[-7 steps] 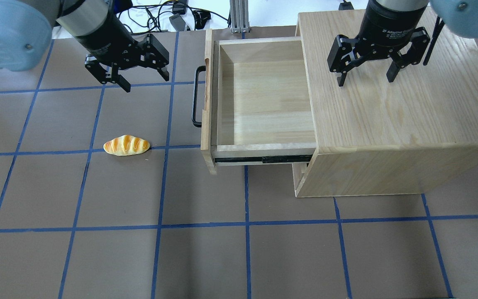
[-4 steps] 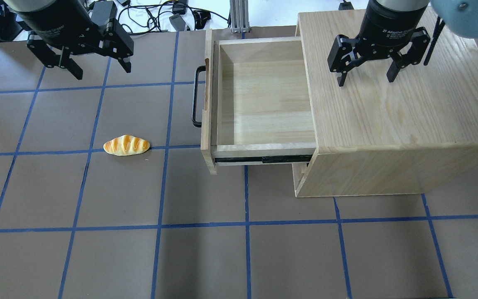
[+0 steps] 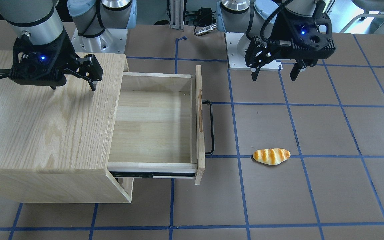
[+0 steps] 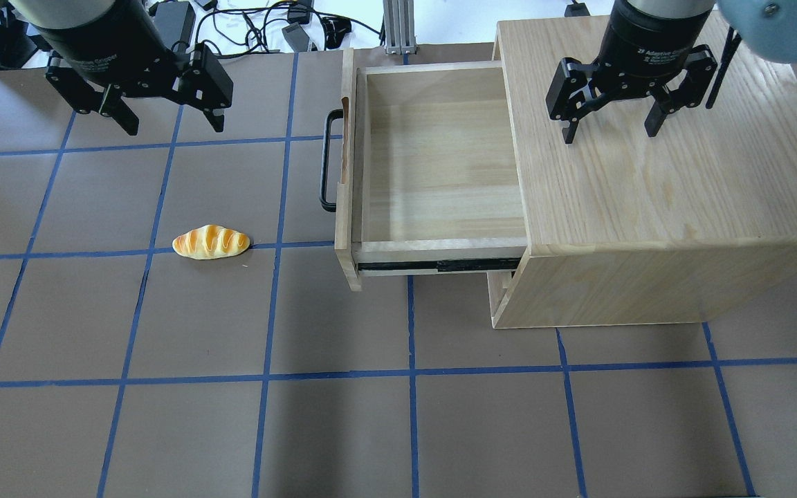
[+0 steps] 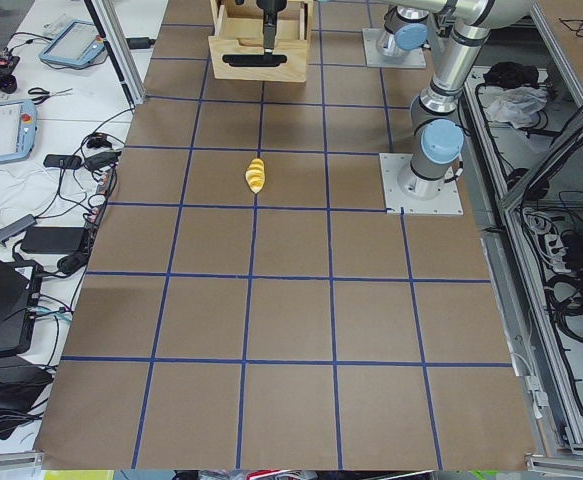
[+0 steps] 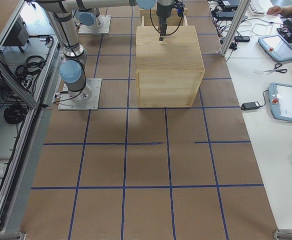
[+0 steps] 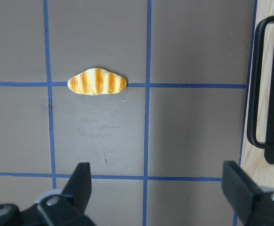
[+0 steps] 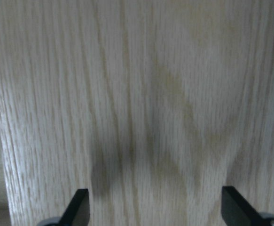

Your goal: Open upper drawer

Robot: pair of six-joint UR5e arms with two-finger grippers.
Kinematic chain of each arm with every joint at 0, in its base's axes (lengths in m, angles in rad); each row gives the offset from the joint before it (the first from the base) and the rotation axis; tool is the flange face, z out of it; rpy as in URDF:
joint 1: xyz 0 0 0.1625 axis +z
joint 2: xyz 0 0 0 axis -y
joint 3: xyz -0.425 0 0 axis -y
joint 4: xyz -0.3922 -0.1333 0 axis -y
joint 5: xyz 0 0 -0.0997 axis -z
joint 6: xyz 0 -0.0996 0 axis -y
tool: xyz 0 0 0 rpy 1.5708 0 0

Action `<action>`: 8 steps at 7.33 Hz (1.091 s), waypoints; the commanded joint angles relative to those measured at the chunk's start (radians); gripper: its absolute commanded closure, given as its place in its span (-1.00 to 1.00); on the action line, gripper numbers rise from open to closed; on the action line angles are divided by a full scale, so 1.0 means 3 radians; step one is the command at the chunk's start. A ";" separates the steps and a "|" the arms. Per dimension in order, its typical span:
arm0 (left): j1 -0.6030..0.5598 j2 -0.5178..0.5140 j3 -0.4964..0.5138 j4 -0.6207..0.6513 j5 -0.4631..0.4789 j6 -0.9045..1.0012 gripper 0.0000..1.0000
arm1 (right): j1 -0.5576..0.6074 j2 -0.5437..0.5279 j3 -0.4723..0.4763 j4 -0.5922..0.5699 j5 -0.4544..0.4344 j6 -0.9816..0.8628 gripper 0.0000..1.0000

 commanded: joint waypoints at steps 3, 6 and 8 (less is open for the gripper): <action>0.0013 -0.0002 -0.0022 0.0067 -0.0023 0.0036 -1.00 | 0.0001 0.0000 0.0000 0.0000 0.0000 0.0001 -1.00; 0.0018 -0.0007 -0.0068 0.0067 -0.0018 0.0072 -1.00 | 0.0002 0.0000 0.0000 0.0000 0.0000 0.0001 -1.00; 0.0018 -0.0017 -0.0073 0.0067 -0.0023 0.0082 -1.00 | 0.0002 0.0000 0.0000 0.0000 0.0000 0.0001 -1.00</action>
